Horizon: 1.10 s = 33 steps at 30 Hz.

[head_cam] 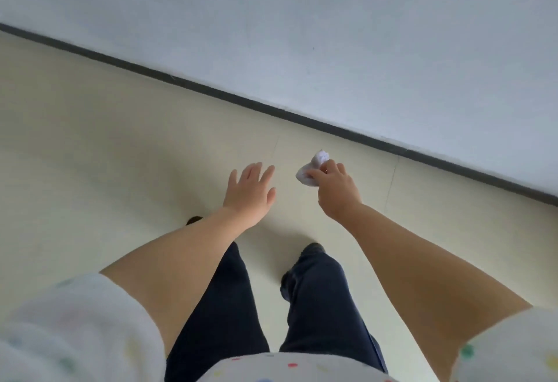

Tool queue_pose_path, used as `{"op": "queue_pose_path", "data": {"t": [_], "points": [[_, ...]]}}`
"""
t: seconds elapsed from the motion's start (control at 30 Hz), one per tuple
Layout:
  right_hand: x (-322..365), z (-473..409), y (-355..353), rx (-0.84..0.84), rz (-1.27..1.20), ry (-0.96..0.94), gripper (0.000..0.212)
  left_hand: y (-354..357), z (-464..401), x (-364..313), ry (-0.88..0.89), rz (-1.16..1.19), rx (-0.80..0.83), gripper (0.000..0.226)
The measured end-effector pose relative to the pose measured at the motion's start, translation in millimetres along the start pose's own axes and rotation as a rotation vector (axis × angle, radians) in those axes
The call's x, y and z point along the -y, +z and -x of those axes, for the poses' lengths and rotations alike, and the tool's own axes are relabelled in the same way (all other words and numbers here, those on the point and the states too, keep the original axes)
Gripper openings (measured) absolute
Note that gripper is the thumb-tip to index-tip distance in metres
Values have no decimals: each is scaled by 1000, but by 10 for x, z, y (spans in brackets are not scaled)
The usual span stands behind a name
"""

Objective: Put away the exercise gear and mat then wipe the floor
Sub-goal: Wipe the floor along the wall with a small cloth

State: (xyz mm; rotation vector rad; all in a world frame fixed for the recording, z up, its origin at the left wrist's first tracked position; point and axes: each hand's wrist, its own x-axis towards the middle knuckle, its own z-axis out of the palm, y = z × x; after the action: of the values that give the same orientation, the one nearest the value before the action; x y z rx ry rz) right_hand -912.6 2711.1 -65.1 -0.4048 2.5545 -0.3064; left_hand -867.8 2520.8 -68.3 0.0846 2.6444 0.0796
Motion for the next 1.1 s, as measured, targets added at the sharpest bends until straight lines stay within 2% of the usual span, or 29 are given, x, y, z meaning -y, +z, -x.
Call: {"op": "queue_pose_path", "data": {"t": [0.17,0.3,0.47,0.6,0.77,0.93,1.1], "points": [[568,294,-216,-50,114,-262,53,-69,964,244,-307,119,-88,58],[1283,601,-95,-65,132,-435,53,134,1789,529,-548,207,-60,61],[2196,1089,376,-14,184,-641,51,530,2820,929,-734,302,-90,61],[2880,1506,842,48,202,-680,50,857,3741,1252,-826,363,-125,61],[3772,1925,1324,109,261,-793,50,1266,4827,1740,-1029,456,-114,58],[4540,2030,1561,123,340,-910,50,1451,5265,2186,-1149,578,-138,55],[5165,1694,1646,109,409,-942,49,1461,5127,2730,-1162,603,-133,56]]}}
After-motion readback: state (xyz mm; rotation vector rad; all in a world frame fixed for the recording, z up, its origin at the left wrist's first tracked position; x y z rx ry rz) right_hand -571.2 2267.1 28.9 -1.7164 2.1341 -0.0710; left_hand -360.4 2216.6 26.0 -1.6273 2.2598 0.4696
